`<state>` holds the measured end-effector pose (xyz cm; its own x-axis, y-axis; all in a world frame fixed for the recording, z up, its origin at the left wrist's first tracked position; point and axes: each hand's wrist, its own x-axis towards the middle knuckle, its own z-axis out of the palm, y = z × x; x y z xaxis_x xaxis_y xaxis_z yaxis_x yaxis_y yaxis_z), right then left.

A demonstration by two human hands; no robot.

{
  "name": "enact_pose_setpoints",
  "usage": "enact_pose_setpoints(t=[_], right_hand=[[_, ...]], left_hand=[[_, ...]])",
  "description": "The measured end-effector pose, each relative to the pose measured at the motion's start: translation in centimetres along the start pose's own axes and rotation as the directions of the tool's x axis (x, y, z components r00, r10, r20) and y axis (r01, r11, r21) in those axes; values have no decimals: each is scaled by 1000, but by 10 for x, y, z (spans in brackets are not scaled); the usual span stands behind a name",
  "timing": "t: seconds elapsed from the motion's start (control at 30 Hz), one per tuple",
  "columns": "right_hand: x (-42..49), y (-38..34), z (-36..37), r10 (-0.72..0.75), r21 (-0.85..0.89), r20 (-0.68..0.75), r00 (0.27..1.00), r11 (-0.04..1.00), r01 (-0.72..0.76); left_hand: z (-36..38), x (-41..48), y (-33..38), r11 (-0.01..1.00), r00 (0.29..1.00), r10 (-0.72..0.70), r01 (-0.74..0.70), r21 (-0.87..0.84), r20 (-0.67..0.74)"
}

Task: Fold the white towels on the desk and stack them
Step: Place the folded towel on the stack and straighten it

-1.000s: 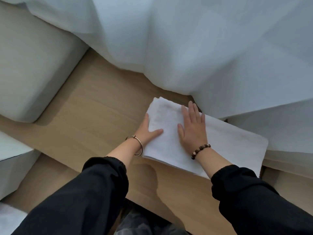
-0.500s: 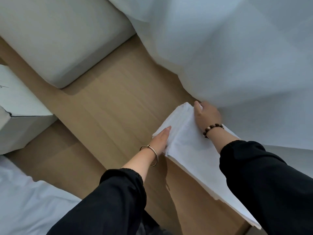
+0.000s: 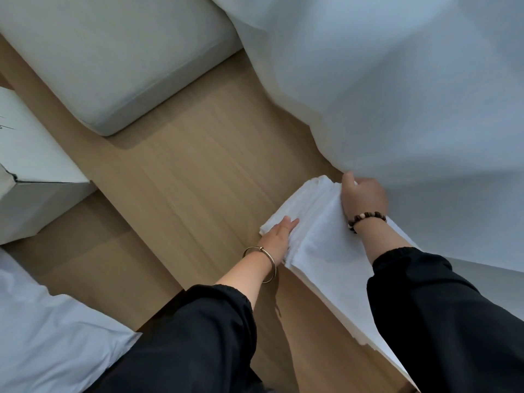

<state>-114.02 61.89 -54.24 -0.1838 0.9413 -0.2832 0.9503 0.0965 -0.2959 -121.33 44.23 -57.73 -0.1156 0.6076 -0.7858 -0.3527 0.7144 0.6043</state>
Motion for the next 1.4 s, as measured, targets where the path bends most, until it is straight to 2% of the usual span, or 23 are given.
enact_pose_setpoints(t=[0.2,0.3,0.4,0.5,0.6,0.7,0.83,0.93,1.03,1.1,1.13,1.2,1.27,1.33,1.4], right_hand=[[3,-1,0,-8,-19,0,1000,1000,8],[3,-5,7,6,-37,14,1000,999,-5],[0,-6,11,-26,-11,-14,1000,1000,26],[-4,-3,9,-77,122,-94,993,989,88],[0,0,3,-62,184,-60,996,980,72],[3,2,0,-53,137,-14,998,989,55],[2,4,6,-41,71,-58,997,996,45],[1,2,7,-26,14,-88,996,1000,27],[4,3,9,-15,15,-68,998,1000,16],[7,3,10,-45,32,-2,999,998,45],[9,3,9,-59,32,37,998,998,58],[14,1,8,-50,16,124,991,999,48],[18,-1,7,-34,-14,216,976,999,38],[21,-4,6,-15,-45,297,955,999,30],[26,-6,3,6,-46,373,928,999,12]], left_hand=[[-1,-3,-2,994,1000,4,-4,-108,-5],[-2,-7,0,994,999,37,-37,-106,0],[-4,-12,4,985,987,125,-136,-106,-104],[-9,-16,6,961,933,276,-269,62,-231],[-6,-21,12,927,922,353,-322,193,-160],[4,-20,13,872,899,404,-322,369,-170],[10,-22,2,776,845,501,-342,531,-187],[15,-21,-3,739,819,539,-350,576,-195],[19,-16,-4,725,813,541,-322,608,-214],[19,-12,-9,729,801,541,-295,618,-255],[18,-10,-11,762,812,511,-275,587,-282],[15,-7,-12,889,885,358,-226,398,-297],[8,-3,-12,973,955,181,-140,183,-235],[0,-1,-12,985,982,120,-100,137,-148],[-7,2,-6,985,990,123,-114,131,-64]])
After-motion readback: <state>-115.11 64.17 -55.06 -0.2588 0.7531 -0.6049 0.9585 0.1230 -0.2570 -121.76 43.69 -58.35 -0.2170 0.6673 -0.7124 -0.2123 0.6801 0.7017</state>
